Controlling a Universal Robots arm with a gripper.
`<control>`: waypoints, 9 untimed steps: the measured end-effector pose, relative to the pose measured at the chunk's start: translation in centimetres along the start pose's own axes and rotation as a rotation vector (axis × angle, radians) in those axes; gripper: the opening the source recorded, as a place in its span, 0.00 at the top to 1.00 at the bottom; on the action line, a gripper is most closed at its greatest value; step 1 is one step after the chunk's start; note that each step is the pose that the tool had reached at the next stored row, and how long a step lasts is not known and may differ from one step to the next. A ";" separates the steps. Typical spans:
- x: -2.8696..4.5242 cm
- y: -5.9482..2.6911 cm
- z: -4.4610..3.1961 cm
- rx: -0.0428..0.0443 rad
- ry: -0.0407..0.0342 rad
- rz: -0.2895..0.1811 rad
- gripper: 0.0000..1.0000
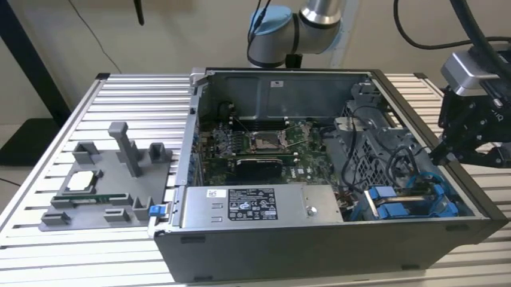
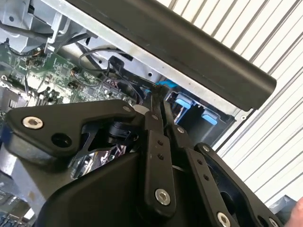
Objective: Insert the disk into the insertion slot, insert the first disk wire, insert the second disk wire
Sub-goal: 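Insert the first disk wire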
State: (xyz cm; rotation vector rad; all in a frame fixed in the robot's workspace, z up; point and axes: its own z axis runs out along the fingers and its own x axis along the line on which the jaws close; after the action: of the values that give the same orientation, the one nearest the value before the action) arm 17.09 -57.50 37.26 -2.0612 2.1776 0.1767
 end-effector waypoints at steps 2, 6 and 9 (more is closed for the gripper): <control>-0.01 0.48 -0.19 0.0023 -0.0001 0.000 1.00; 0.01 1.61 -0.43 0.0085 -0.0003 -0.001 1.00; 0.02 2.53 -0.60 0.0128 -0.0005 -0.002 1.00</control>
State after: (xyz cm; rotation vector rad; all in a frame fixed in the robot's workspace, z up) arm 14.55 -57.49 37.82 -2.0562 2.1706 0.1626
